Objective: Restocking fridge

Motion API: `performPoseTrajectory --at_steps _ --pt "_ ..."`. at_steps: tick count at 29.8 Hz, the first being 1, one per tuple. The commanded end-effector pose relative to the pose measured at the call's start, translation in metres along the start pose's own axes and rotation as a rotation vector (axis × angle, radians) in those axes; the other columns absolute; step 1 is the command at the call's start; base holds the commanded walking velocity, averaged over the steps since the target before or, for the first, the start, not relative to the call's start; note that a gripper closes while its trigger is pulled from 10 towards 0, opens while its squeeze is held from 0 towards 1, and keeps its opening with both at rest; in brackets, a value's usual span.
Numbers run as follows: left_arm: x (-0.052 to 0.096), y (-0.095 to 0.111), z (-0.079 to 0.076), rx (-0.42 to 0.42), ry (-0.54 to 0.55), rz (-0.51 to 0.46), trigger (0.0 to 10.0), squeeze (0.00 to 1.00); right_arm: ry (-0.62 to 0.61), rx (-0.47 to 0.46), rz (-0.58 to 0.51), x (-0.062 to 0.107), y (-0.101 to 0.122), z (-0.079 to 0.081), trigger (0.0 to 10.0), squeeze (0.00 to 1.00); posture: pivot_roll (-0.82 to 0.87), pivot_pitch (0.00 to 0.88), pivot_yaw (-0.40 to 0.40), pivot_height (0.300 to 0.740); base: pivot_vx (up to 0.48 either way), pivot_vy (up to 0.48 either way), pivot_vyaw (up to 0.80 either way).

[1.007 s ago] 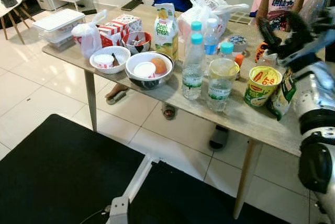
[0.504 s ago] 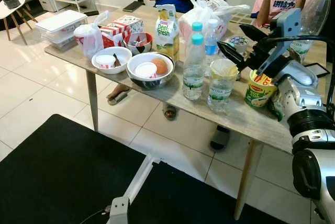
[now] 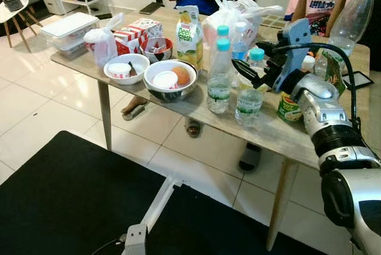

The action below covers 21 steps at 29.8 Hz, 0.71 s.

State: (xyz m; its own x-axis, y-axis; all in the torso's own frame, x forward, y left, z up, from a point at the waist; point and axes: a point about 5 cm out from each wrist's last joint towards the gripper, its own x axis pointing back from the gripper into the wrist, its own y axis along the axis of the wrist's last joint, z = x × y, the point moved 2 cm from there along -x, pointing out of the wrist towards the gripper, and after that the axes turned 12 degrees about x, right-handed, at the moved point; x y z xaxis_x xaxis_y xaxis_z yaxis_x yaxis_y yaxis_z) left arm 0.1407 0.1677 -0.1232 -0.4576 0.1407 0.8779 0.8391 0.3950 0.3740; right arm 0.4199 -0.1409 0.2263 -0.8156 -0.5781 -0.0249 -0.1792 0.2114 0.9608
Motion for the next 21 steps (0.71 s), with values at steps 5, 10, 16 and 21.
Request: performPoseTrajectory --at_steps 5,10,16,21 --pt "0.002 -0.008 0.005 0.006 0.014 0.030 10.0 0.00 -0.013 -0.011 0.041 -0.005 -0.003 0.003 10.0 0.00 -0.03 0.000 0.021 0.740 0.000 0.000 0.00" --pt "0.002 -0.009 0.005 0.004 0.012 0.032 10.0 0.00 -0.029 -0.005 0.077 -0.007 -0.006 0.004 1.4 0.00 -0.03 0.000 0.018 0.740 0.000 0.000 0.00" --pt "0.002 -0.009 0.005 0.002 0.013 0.032 10.0 0.00 -0.055 0.007 0.113 -0.006 -0.010 0.002 0.0 0.00 -0.03 0.000 0.019 0.740 0.000 0.000 0.00" --pt "0.002 -0.009 0.005 0.000 0.013 0.032 10.0 0.00 -0.053 0.023 0.134 -0.005 -0.013 0.002 0.0 0.00 -0.03 0.000 0.020 0.740 0.000 0.000 0.00"
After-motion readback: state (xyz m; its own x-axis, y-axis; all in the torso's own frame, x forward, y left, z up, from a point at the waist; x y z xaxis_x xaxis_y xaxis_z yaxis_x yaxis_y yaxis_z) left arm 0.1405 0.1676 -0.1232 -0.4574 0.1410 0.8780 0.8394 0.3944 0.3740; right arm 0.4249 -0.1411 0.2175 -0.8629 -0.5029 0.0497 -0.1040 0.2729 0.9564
